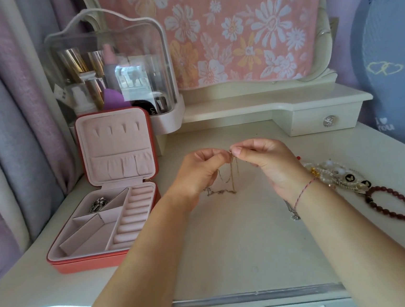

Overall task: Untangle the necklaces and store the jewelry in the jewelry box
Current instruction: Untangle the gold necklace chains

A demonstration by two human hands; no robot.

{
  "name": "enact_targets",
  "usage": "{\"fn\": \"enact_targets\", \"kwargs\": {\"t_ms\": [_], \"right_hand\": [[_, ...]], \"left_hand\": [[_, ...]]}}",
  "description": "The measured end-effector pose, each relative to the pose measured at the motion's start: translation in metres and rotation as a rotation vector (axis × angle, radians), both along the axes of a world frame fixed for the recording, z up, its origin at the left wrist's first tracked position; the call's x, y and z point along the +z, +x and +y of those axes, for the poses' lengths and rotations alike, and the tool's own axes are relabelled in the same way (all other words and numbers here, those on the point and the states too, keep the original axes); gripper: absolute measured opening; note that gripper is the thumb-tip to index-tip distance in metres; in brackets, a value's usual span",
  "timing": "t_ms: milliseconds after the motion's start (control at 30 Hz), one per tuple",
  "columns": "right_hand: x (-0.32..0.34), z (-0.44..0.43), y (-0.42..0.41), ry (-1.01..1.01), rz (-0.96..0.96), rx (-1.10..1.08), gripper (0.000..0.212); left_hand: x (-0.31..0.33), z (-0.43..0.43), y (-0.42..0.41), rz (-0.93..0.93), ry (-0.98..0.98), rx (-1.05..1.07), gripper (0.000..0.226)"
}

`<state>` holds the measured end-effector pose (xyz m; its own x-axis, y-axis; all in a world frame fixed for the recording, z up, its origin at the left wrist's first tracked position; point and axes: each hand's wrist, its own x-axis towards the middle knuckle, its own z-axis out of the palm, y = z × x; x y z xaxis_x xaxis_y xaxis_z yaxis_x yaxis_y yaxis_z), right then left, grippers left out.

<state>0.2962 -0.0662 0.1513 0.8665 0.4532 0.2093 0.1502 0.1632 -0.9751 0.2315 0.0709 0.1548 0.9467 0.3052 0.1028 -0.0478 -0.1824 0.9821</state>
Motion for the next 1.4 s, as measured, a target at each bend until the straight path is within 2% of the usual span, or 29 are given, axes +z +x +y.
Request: {"fn": "enact_targets", "kwargs": {"t_ms": [233,433,567,667,767,900,1000,1100,1400], "right_hand": [[0.0003,-0.0021,0.0038,-0.021,0.047,-0.093,0.011],[-0.0006,-0.001,0.0061,-0.01,0.08,-0.084,0.012],[0.0002,-0.0011,0.0052,0.09,0.203,0.049,0.013],[0.0018,-0.0027,0.0041,0.039,0.27,0.168,0.02],[-0.0002,-0.0027,0.0042,-0.067,0.215,0.122,0.028],[-0.0035,-0.0032,0.0039,-0.12,0.113,0.107,0.005],[-0.0041,-0.0024,0.0025,-0.147,0.063,0.127,0.003],[-0.0039,-0.0013,0.0002,-0.175,0.0,0.112,0.001],[-0.0034,-0.001,0.0041,-0.124,-0.01,0.005,0.014]], "left_hand": [[0.0004,0.0034,0.0011,-0.001,-0.035,0.049,0.016],[-0.0026,0.0065,0.0055,-0.014,-0.194,0.071,0.016],[-0.0041,0.0073,0.0057,-0.031,-0.224,0.02,0.016],[-0.0049,0.0083,0.0061,-0.019,-0.19,-0.021,0.018],[-0.0044,0.0066,0.0052,-0.013,-0.166,-0.071,0.015],[-0.0039,0.0062,0.0049,-0.008,-0.149,-0.079,0.018],[-0.0032,0.0055,0.0038,-0.004,-0.136,-0.073,0.029],[-0.0026,0.0041,0.0027,0.0,-0.077,-0.071,0.027],[-0.0048,0.002,0.0042,0.077,0.012,-0.093,0.024]]}}
